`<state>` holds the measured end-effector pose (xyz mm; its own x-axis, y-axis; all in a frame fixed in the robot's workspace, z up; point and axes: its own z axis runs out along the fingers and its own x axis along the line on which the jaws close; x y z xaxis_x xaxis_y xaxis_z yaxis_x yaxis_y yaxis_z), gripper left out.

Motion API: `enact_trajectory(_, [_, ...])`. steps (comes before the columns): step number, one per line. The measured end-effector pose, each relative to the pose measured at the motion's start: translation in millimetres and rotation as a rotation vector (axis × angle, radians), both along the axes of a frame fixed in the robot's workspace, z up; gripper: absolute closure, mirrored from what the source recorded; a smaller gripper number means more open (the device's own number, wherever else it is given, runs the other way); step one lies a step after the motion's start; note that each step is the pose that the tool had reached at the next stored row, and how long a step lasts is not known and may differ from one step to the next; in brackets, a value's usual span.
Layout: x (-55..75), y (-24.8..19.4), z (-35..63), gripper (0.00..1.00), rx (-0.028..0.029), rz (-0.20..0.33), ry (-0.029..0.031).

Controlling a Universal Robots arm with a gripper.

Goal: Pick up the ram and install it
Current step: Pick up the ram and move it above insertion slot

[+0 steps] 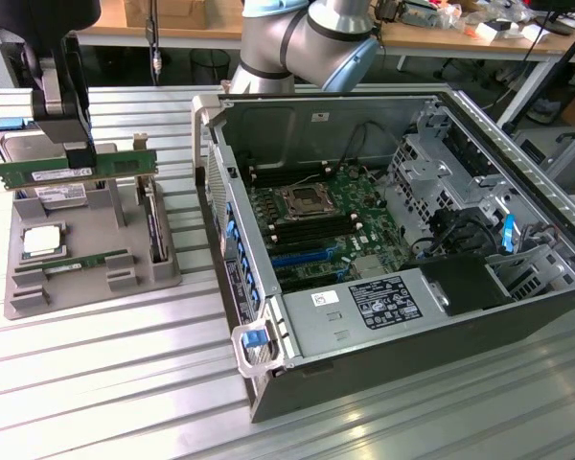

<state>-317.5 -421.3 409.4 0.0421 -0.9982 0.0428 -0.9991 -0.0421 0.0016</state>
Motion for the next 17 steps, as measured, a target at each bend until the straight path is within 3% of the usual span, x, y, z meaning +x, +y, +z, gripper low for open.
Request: enact_trajectory(17, [12.7,0.7,0.0,0.88,-0.0038,0.0,0.0])
